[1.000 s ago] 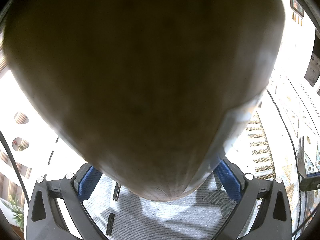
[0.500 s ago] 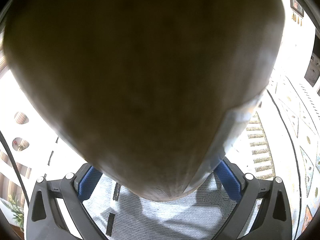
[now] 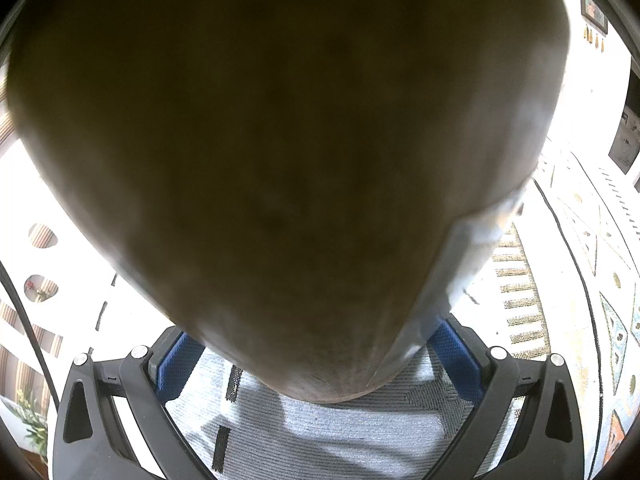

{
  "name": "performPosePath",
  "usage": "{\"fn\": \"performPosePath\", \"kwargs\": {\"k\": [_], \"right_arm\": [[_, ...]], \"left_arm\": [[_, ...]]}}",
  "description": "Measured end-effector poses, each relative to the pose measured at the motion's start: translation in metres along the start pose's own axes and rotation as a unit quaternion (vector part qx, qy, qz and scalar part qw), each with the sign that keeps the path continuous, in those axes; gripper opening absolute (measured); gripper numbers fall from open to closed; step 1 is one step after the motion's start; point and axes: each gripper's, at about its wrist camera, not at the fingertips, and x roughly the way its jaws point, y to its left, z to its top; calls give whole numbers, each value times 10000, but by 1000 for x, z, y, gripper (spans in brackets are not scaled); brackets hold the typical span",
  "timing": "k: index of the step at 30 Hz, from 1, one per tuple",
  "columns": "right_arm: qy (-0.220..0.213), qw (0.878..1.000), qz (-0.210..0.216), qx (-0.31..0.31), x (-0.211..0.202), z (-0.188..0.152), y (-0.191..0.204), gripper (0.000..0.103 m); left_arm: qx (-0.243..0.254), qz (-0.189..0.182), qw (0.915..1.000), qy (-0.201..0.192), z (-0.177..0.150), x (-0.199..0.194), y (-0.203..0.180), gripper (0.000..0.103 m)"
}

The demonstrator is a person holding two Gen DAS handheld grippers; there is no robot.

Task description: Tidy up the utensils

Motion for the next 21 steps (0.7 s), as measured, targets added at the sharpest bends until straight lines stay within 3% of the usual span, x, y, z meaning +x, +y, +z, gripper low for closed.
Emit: {"fn": "performPosePath", "kwargs": {"k": [3, 4, 5, 7, 11, 17, 21], "right_arm": [[655, 9974, 119, 260, 25, -12, -19, 7], [861, 9956, 190, 325, 34, -17, -25, 16], [1094, 9927, 308, 410, 45, -23, -32, 33], [1268, 9885, 545, 623, 62, -36, -48, 51], [1654, 9765, 1028, 928, 98, -53, -76, 48], [2418, 9604, 1362, -234, 168, -61, -69, 43], [2562, 9481, 1774, -634, 203, -68, -55, 40]], "left_arm": [[1, 1, 10000, 1, 0, 0, 0, 103], [0, -2, 10000, 1, 0, 0, 0, 103], [-1, -3, 10000, 1, 0, 0, 0, 103], [0, -4, 10000, 0, 0, -1, 1, 103], [-2, -1, 10000, 0, 0, -1, 1, 103], [-8, -14, 10000, 2, 0, -1, 2, 103], [-4, 13, 10000, 3, 1, -2, 3, 103]]}}
